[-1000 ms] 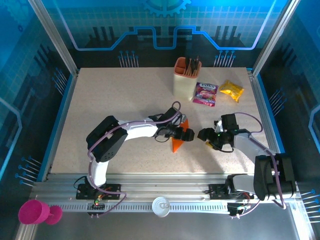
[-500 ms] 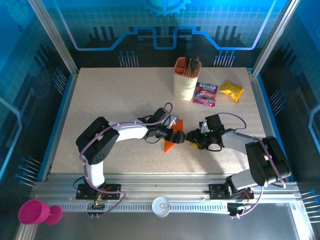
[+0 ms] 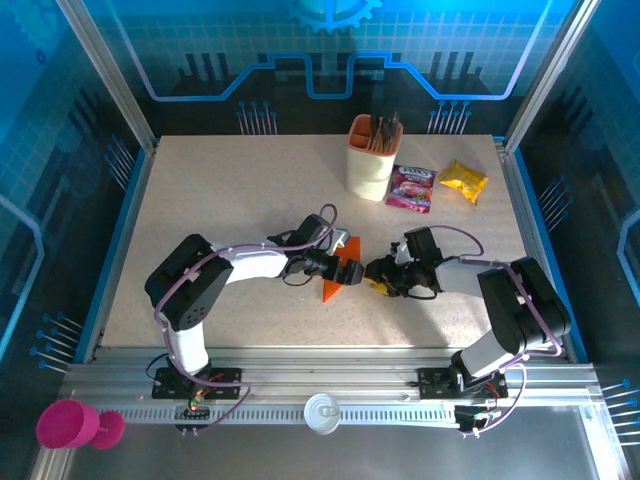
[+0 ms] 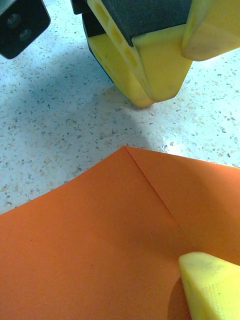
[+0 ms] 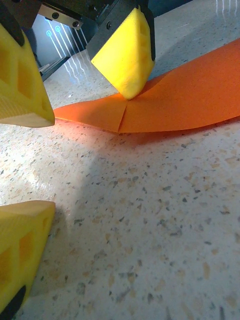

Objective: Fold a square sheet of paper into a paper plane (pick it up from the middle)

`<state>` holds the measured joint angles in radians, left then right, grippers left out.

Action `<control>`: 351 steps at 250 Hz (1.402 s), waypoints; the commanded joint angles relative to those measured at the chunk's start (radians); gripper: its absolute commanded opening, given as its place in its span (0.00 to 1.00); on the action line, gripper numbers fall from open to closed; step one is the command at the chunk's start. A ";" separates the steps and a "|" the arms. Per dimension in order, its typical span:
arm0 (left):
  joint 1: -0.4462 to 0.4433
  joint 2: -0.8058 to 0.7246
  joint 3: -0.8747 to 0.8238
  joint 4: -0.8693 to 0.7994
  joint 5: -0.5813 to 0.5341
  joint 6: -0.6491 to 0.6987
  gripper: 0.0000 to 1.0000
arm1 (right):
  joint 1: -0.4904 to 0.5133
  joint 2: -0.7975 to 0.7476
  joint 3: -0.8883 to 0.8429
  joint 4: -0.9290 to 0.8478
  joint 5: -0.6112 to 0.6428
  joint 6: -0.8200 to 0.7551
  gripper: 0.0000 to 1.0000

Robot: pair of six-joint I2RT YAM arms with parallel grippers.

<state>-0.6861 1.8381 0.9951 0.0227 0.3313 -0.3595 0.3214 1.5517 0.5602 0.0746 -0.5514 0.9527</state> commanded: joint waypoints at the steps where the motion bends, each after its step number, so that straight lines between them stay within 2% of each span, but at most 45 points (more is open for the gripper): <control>1: -0.032 -0.026 -0.033 0.022 0.119 0.019 0.99 | -0.006 0.010 0.030 0.089 -0.009 0.029 0.43; 43: -0.032 -0.057 -0.064 0.062 0.144 0.004 1.00 | -0.076 -0.048 -0.018 0.064 0.002 0.041 0.40; 78: -0.032 -0.071 -0.088 0.094 0.164 -0.016 1.00 | -0.088 -0.100 -0.047 0.044 0.028 0.055 0.40; 162: -0.030 -0.072 -0.098 0.097 0.158 -0.007 1.00 | -0.008 -0.120 -0.101 0.045 0.023 0.075 0.43; 221: -0.027 -0.064 -0.093 0.085 0.160 0.004 1.00 | 0.041 -0.093 -0.084 0.077 0.021 0.097 0.40; 306: -0.023 -0.060 -0.101 0.088 0.164 0.004 0.99 | 0.057 -0.041 -0.038 0.084 0.019 0.093 0.39; 351: -0.020 -0.059 -0.100 0.087 0.165 0.005 0.99 | 0.067 0.000 -0.022 0.114 0.005 0.104 0.35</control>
<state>-0.7151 1.7927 0.9115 0.1036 0.4664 -0.3660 0.3698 1.5242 0.5148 0.1627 -0.5323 1.0431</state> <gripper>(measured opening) 0.993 0.362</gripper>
